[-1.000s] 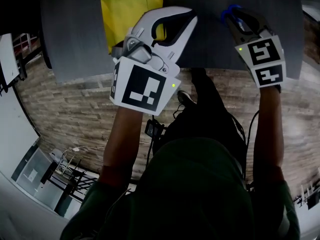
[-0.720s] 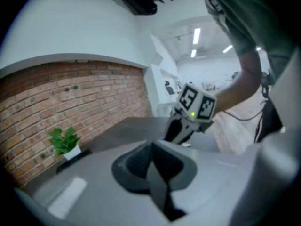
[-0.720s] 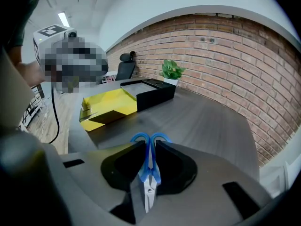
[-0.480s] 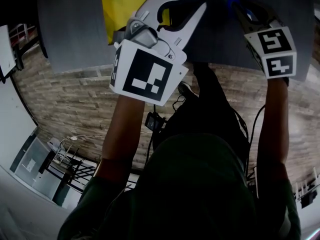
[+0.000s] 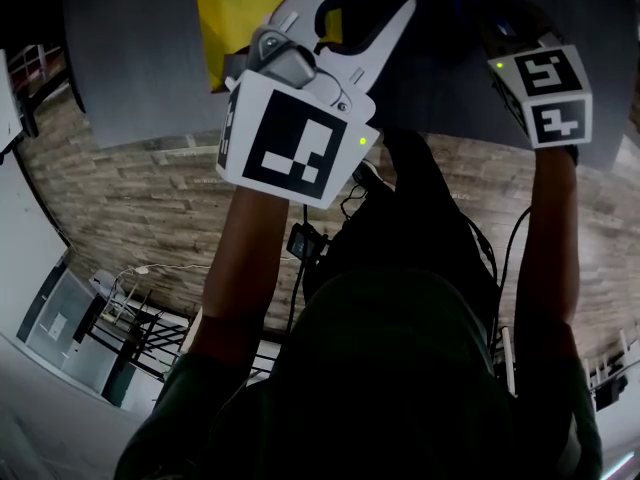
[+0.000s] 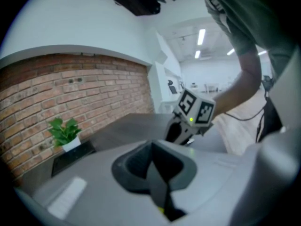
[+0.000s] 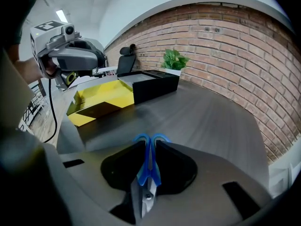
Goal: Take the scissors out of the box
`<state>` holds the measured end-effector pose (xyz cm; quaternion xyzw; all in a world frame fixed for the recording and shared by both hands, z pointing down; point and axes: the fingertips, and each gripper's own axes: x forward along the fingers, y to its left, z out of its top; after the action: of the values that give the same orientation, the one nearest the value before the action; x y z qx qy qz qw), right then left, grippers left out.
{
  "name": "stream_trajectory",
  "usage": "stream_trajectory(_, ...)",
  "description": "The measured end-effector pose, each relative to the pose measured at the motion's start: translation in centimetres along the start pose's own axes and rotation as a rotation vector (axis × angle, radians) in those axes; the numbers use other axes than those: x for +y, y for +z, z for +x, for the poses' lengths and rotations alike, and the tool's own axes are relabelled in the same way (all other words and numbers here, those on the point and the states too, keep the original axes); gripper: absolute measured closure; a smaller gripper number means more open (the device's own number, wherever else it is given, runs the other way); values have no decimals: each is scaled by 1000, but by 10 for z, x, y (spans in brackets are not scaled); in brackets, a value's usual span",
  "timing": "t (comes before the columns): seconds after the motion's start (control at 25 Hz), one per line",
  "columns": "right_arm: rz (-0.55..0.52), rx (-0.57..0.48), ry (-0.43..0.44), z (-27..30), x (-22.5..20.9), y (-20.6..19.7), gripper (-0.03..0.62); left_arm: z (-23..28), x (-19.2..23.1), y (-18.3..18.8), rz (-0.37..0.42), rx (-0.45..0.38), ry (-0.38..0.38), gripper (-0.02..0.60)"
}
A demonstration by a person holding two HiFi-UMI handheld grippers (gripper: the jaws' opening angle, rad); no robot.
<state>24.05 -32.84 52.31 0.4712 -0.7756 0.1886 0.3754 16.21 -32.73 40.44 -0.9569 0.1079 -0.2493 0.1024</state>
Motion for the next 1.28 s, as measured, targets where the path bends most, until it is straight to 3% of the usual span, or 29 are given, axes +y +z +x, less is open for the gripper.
stream_trajectory(0.72,-2,23,25,32,-4,0,523,8,9,-17,-37,9,-2,583)
stream_trajectory(1.28,-40,35,32,30,-1,15,517,-9,18,-3,-10,-4,34,583)
